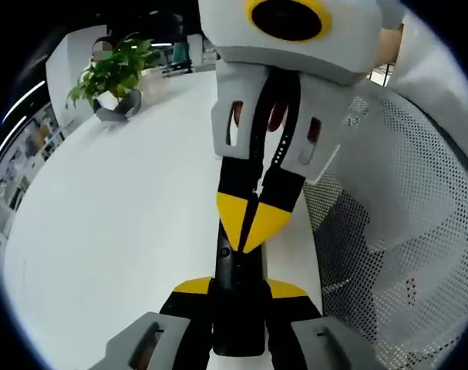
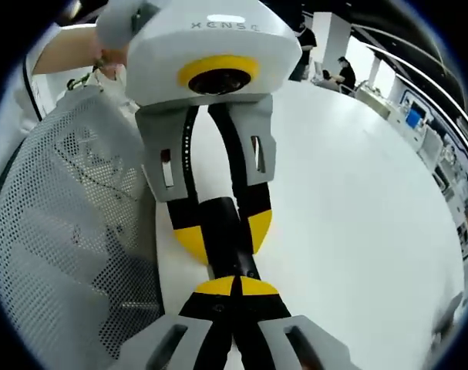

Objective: Press the specified remote control buttons in sequence, fully releasing each button before pressing the next.

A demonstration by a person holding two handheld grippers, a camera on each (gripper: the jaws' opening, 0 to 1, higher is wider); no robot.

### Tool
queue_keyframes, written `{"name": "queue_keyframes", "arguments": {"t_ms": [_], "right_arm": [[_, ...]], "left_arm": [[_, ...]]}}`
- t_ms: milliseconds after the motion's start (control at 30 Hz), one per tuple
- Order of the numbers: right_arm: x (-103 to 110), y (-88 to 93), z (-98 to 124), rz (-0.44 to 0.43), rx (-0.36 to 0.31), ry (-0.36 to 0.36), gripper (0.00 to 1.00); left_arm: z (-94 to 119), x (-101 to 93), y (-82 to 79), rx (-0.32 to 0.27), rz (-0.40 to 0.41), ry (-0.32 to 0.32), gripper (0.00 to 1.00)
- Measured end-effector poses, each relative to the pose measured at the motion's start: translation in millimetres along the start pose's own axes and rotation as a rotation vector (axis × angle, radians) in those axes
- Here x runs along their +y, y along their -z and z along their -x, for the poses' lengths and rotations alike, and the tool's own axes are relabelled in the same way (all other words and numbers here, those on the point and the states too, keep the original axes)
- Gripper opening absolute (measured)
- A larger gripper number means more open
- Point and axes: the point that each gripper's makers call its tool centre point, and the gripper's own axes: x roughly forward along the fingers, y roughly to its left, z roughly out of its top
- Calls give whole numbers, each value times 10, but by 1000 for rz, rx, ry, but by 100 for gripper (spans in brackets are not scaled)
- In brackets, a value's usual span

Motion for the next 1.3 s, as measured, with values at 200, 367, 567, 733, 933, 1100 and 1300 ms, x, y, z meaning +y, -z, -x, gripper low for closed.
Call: {"name": "queue_keyframes", "arguments": {"t_ms": [200, 367, 567, 733, 933, 1100, 1300], "right_arm": [[-27, -7, -21, 27, 52, -33, 0], [-24, -15, -28, 43, 49, -51, 0], [-65, 15, 16, 7, 45, -88, 0], [-127, -1, 13, -85, 25, -133, 0], [-138, 7, -26, -80, 55, -158, 0], [-147, 0, -49, -125, 98, -204, 0], [-152, -6, -95, -106, 174, -204, 0]], "left_arm": [[2, -3, -5, 7, -7, 3, 25], [2, -5, -6, 11, -6, 3, 25], [3, -7, -6, 20, -9, 6, 25], [6, -10, -8, 11, -6, 4, 25], [8, -9, -7, 0, -2, 2, 25], [8, -6, -5, -5, -2, 6, 25], [11, 1, -8, -11, 10, 23, 25]]}}
